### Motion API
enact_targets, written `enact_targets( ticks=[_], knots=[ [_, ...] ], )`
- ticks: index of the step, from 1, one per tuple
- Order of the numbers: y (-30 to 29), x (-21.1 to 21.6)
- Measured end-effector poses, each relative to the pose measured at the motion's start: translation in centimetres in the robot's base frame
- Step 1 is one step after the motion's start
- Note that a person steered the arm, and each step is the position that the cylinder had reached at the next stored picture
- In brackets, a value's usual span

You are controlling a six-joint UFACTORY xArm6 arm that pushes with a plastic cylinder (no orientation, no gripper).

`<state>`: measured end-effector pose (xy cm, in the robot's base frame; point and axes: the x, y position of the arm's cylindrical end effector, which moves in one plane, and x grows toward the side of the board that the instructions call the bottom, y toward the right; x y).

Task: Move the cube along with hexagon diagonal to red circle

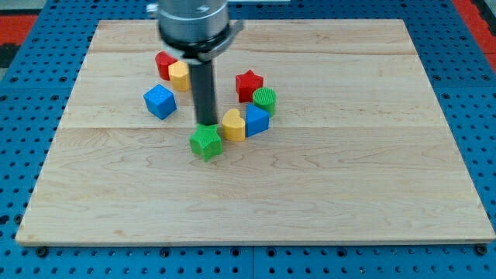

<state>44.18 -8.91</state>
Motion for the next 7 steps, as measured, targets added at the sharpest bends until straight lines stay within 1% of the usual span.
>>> enact_targets(
  ticks=[2, 3, 4, 5, 6, 7],
  knots=[
    [-9.1, -3.1],
    [-8.5, -4.0],
    [-10.0, -5.4],
    [-7.6, -8.4],
    [-0.3, -9.0],
    [4.1, -9.4]
  ],
)
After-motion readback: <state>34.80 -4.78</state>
